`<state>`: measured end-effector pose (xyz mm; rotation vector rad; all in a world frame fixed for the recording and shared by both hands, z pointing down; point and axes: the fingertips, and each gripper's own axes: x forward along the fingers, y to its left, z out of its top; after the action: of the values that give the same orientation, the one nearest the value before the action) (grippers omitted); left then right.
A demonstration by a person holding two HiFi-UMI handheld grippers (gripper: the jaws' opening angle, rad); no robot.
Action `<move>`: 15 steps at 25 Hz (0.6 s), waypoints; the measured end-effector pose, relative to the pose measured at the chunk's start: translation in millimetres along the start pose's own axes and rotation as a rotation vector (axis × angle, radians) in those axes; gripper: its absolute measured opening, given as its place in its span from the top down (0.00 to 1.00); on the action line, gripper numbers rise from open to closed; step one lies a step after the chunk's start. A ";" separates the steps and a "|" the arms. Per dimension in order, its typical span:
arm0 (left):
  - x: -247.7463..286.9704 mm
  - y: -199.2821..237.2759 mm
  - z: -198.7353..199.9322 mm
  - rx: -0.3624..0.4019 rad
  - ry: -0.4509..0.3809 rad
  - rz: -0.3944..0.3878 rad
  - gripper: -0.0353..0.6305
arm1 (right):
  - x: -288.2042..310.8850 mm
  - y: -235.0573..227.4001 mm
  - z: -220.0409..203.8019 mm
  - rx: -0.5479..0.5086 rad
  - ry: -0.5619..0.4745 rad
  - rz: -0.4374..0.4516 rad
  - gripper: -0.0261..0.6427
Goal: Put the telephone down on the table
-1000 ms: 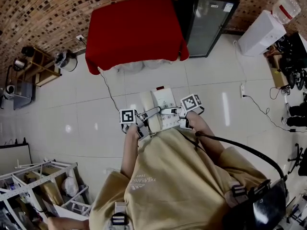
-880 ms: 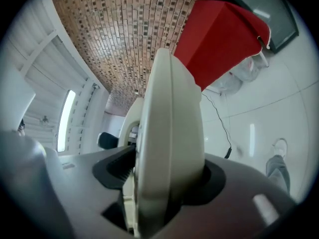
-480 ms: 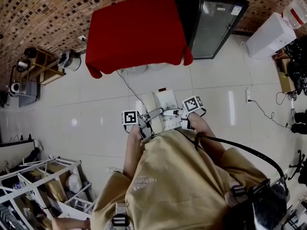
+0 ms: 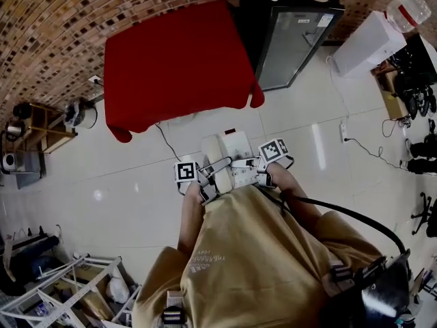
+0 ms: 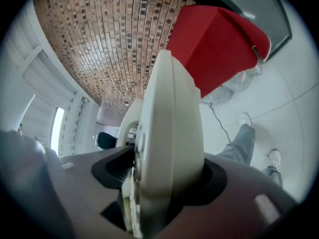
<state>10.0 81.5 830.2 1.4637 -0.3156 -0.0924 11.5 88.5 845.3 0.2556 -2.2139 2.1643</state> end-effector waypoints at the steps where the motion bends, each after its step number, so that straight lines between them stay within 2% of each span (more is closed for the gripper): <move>1: -1.6 -7.1 16.9 -0.001 0.009 -0.009 0.28 | 5.9 2.6 17.6 -0.019 -0.007 -0.012 0.51; 4: -11.1 -29.6 58.0 0.014 0.027 -0.027 0.28 | 22.9 14.8 60.7 -0.089 -0.023 -0.040 0.51; 9: -39.9 -55.1 134.8 0.002 0.028 -0.050 0.28 | 70.7 38.9 128.6 -0.103 -0.027 -0.058 0.51; 10: -45.7 -57.6 150.1 0.023 0.030 -0.076 0.28 | 81.9 41.0 139.2 -0.101 -0.025 -0.061 0.51; 13: -65.1 -60.8 202.3 0.167 0.039 -0.187 0.28 | 118.8 47.9 170.4 -0.100 -0.023 -0.067 0.51; 15: -86.3 -62.2 228.3 0.118 0.047 -0.168 0.28 | 146.9 56.4 190.2 -0.069 -0.035 -0.079 0.51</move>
<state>-125.1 -123.1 772.5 1.6057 -0.1619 -0.1767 -124.2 -113.6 804.4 0.3748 -2.2507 2.0552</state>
